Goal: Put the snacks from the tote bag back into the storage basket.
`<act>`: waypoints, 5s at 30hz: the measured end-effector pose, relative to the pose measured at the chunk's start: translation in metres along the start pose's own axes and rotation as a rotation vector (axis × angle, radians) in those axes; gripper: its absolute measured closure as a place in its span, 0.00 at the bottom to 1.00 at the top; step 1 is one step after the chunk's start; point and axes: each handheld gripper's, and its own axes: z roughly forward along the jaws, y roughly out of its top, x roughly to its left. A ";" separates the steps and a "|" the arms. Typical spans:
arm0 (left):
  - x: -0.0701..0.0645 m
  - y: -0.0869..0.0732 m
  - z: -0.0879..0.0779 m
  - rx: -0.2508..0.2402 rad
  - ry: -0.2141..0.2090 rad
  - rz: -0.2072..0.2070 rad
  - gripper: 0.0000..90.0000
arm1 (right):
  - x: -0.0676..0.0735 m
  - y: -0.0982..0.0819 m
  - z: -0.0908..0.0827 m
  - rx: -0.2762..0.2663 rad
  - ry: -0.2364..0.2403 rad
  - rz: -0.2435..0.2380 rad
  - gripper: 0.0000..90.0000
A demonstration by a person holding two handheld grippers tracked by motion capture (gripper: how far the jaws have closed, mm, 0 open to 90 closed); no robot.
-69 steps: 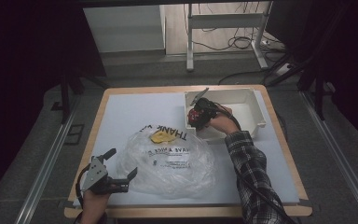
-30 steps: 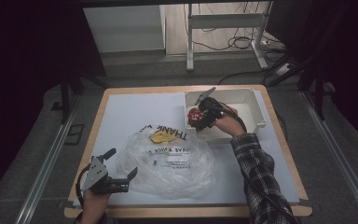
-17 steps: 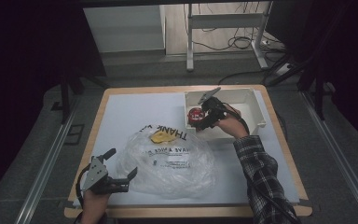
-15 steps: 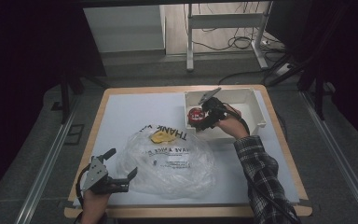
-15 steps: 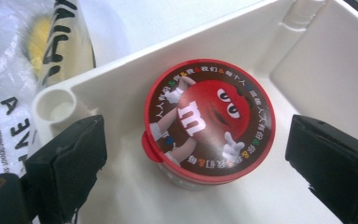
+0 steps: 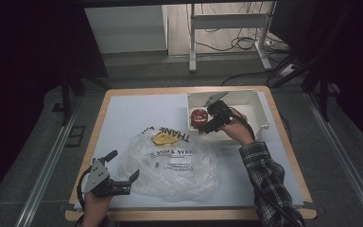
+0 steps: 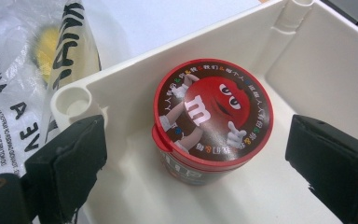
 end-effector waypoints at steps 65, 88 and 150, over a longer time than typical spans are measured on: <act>0.003 0.000 -0.003 -0.020 -0.001 -0.027 0.00 | 0.030 -0.035 -0.039 -0.127 0.029 0.082 0.06; 0.004 -0.001 -0.003 -0.029 -0.013 -0.047 0.00 | 0.044 -0.043 -0.058 -0.148 0.022 0.098 0.05; 0.006 0.000 -0.007 -0.053 -0.013 -0.063 0.00 | 0.085 -0.096 -0.109 -0.211 -0.052 0.130 0.03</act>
